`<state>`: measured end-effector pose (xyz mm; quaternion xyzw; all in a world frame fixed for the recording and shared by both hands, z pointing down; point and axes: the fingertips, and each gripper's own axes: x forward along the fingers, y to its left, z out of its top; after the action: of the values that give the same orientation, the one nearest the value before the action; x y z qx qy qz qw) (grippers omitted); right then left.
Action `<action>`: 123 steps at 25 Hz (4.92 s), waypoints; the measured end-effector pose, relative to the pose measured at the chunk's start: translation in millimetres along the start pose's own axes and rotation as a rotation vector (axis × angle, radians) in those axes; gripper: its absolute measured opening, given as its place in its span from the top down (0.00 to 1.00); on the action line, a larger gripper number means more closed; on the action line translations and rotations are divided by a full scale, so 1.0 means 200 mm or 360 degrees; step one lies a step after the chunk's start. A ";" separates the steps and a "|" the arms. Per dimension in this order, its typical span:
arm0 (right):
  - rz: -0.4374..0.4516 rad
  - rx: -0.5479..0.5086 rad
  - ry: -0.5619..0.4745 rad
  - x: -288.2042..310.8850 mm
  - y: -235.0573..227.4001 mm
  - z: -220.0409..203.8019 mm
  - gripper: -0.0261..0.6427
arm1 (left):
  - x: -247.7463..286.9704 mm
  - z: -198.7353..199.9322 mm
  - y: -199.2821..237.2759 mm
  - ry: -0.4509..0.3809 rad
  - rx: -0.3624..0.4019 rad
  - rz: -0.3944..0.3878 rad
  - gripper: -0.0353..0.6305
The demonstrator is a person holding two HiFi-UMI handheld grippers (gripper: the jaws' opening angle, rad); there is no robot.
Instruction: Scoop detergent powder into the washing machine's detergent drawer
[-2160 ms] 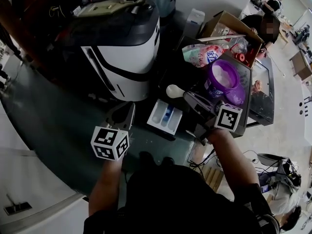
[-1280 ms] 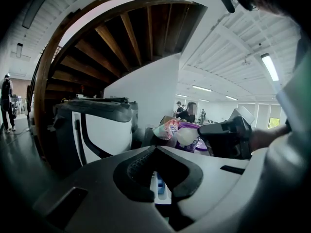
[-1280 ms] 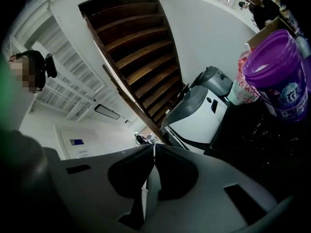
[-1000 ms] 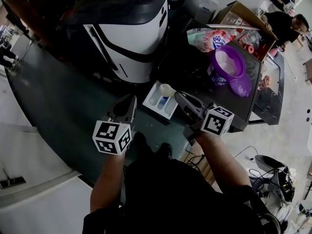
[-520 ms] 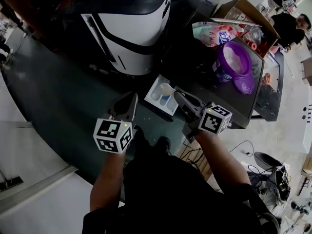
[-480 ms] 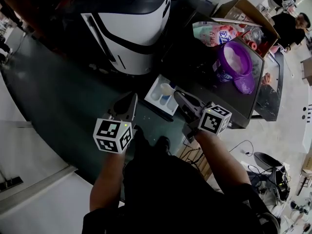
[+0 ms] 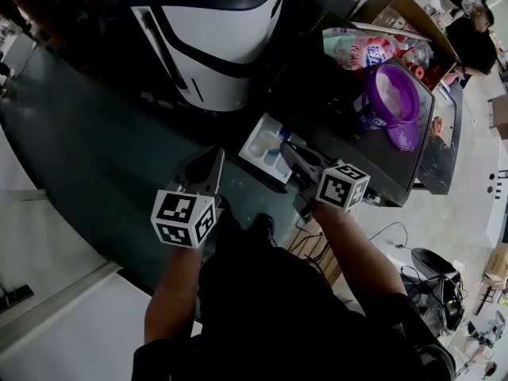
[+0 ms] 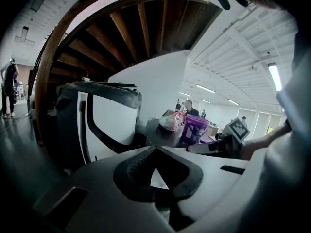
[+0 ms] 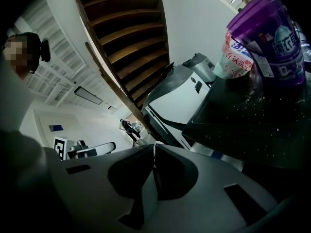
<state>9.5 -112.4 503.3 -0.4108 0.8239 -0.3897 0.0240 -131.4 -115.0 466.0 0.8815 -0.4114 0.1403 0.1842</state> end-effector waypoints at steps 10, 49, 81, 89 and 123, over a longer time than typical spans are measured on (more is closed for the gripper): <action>-0.0127 -0.0111 0.0147 0.13 -0.13 -0.13 0.93 | 0.00 -0.07 0.07 0.0030 -0.0044 0.0004 0.94; -0.0314 -0.0981 0.0621 0.28 -0.16 -0.27 0.93 | -0.06 -0.09 0.15 0.0041 -0.0075 0.0042 0.94; -0.0290 -0.1607 0.0755 0.29 -0.07 -0.36 0.93 | -0.09 -0.10 0.14 0.0018 -0.0099 0.0050 0.94; -0.0266 -0.1680 0.0823 0.30 -0.08 -0.40 0.93 | -0.10 -0.10 0.15 0.0011 -0.0104 0.0061 0.94; -0.0302 -0.2034 0.0793 0.29 -0.02 -0.41 0.93 | -0.10 -0.08 0.15 0.0006 -0.0091 0.0049 0.94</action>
<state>-55.1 -103.0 579.0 -0.3129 0.8333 0.0890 -0.4469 -169.9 -112.3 478.3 0.8692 -0.4284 0.1331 0.2080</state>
